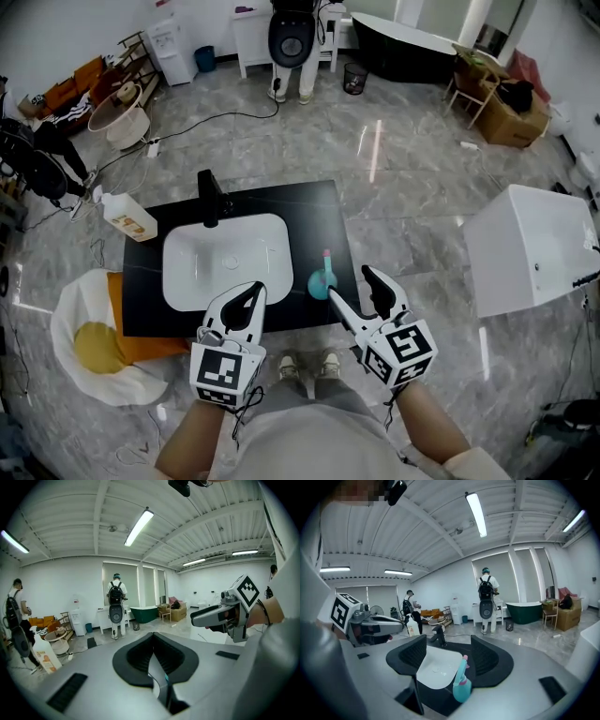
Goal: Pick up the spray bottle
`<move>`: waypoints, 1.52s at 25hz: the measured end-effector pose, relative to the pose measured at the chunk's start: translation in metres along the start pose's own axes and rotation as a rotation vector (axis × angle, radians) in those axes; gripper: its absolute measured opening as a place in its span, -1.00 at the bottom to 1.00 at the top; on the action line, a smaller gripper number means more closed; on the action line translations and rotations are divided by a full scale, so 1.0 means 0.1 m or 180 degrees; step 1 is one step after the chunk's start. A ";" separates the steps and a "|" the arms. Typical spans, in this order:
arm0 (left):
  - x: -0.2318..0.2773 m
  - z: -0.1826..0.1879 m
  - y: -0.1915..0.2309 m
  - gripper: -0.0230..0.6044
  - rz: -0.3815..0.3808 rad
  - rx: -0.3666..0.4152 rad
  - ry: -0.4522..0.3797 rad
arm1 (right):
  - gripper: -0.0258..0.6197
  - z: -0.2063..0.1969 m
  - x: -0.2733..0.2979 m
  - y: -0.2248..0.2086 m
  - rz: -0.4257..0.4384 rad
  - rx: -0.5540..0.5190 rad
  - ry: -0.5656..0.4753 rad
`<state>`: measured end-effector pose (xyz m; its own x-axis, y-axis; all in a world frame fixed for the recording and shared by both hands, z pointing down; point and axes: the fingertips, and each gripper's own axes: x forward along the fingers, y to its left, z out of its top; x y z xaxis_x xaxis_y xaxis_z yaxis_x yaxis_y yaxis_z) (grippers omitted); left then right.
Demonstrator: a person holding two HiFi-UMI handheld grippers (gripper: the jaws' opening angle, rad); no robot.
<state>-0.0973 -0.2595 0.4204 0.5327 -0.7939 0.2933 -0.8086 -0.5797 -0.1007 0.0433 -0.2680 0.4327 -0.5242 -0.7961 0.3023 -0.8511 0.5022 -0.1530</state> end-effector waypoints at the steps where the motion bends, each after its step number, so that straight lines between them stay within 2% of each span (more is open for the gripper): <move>1: 0.05 -0.04 0.00 -0.86 -0.0001 -0.0003 0.0021 | 0.02 -0.08 0.06 -0.03 -0.0015 0.0017 0.0053; 13: 0.52 -0.67 0.09 -0.86 -0.0008 -0.0173 0.0401 | 0.02 -0.92 0.73 -0.17 -0.0138 -0.0050 0.0430; 21: 0.80 -1.16 0.14 -0.86 -0.0119 -0.0222 0.0709 | 0.02 -1.58 1.04 -0.35 -0.0164 -0.0004 0.0781; 25: 0.89 -1.33 0.11 -0.86 -0.0189 -0.0385 0.0844 | 0.02 -1.69 1.12 -0.44 -0.0267 -0.0009 0.0807; 28: 0.88 -1.34 0.17 -0.86 -0.0150 -0.0559 0.0848 | -0.10 -1.74 1.16 -0.49 -0.0366 -0.0076 0.0772; 31: 0.86 -1.36 0.21 -0.86 -0.0134 -0.0678 0.0860 | -0.11 -1.74 1.17 -0.53 -0.0421 -0.0111 0.0703; 38: 0.82 -1.37 0.24 -0.86 -0.0093 -0.0609 0.0874 | -0.16 -1.67 1.17 -0.48 -0.0244 0.0034 0.0669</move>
<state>-0.1072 -0.3134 0.5726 0.4900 -0.6832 0.5414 -0.8401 -0.5359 0.0841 0.0279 -0.3292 0.6330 -0.4412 -0.7434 0.5028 -0.8890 0.4385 -0.1318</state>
